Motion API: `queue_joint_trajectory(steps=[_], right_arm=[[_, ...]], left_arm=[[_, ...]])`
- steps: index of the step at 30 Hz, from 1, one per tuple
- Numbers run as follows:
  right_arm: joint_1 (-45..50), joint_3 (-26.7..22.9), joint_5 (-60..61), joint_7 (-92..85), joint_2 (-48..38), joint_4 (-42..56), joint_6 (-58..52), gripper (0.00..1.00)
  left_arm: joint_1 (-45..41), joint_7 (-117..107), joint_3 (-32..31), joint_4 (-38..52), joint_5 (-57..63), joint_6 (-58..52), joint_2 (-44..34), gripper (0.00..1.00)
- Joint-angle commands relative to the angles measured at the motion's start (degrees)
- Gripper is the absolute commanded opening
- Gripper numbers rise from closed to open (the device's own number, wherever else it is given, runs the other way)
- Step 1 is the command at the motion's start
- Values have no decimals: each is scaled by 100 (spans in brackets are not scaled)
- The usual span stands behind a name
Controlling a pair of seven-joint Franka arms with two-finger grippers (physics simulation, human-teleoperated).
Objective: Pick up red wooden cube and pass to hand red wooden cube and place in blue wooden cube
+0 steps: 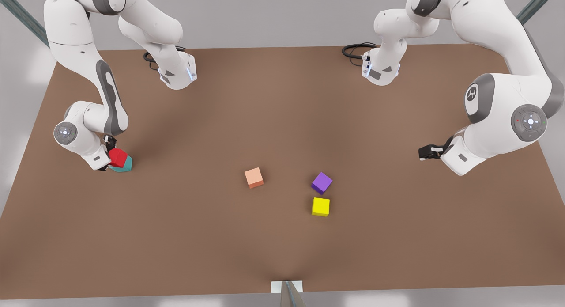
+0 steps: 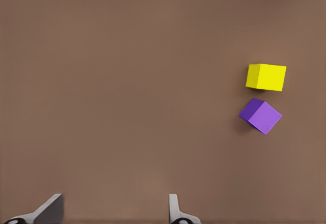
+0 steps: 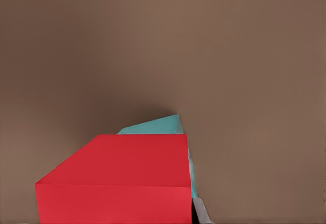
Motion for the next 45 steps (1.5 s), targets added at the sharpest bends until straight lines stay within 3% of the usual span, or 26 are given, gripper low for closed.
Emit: queue_joint_trajectory(steps=[1,3,4,8,14,16,20,22,23,25,27,30,33,45], right_arm=[[1,-1,8,252,-37,2,-16,84],[1,-1,17,261,-81,11,-60,89],[1,-1,25,261,-116,11,-78,100],[9,17,34,252,-239,108,-385,100],[317,166,1079,278,-617,1135,-2248,100],[826,166,1423,1850,-459,2401,-3505,100],[1117,166,1704,3415,-46,3209,-3646,100],[1090,158,1941,5532,798,4581,-4033,100],[1082,96,1880,6850,903,4748,-4182,100],[1090,131,1845,9497,903,4906,-5025,100],[1161,193,1178,9639,842,5644,-6484,100],[1012,491,772,9270,78,5522,-6485,100],[1003,509,816,9296,-573,4722,-5853,100],[1003,509,825,9296,-582,4722,-5773,100]], left_arm=[[0,-68,-1,9,3,-2,-10,100],[0,-68,-1,9,3,-2,-1,100],[0,-68,-1,9,3,-2,-1,100],[0,-68,-1,0,3,-2,-1,100],[0,-68,-1,0,3,-2,-10,100],[0,-68,-1,0,3,-2,-1,100],[0,-68,-1,9,3,-2,-1,100],[0,-68,-1,0,3,-2,-1,100],[0,-68,-1,9,3,-2,-1,100],[0,-68,-1,9,3,-2,-10,100],[0,-68,-1,0,3,-2,-1,100],[0,-68,-1,0,3,-2,-1,100],[0,-68,-1,9,3,-2,-1,100],[0,-68,-1,9,3,-2,-1,100]])
